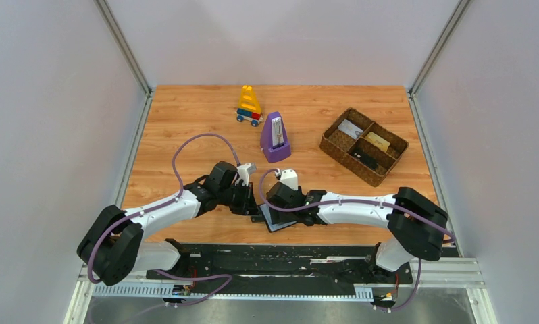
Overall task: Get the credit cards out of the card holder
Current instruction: Remove the credit card from the card holder.
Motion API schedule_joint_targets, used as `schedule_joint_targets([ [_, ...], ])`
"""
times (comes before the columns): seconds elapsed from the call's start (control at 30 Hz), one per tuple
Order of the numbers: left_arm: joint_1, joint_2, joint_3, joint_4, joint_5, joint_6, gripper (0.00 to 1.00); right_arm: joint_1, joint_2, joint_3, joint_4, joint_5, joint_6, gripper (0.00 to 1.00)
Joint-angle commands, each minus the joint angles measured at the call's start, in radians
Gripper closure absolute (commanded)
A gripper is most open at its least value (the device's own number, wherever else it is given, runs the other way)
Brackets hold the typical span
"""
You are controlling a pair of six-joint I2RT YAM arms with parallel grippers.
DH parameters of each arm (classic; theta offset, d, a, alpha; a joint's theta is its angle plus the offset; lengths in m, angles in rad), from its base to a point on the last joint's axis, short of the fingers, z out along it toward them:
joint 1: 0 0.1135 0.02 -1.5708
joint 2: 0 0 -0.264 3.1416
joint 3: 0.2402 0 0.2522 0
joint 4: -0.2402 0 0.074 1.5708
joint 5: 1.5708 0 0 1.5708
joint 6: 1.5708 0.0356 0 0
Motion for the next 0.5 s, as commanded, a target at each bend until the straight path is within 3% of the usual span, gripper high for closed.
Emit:
schedule_joint_targets([
  [0.0,-0.003,-0.010,0.019,0.019,0.021,0.006,1.00,0.001,-0.014,0.023,-0.054,0.080,-0.001,0.38],
  [0.47,-0.004,-0.013,0.007,0.030,0.019,-0.003,1.00,0.001,-0.063,0.007,-0.059,0.102,-0.004,0.41],
])
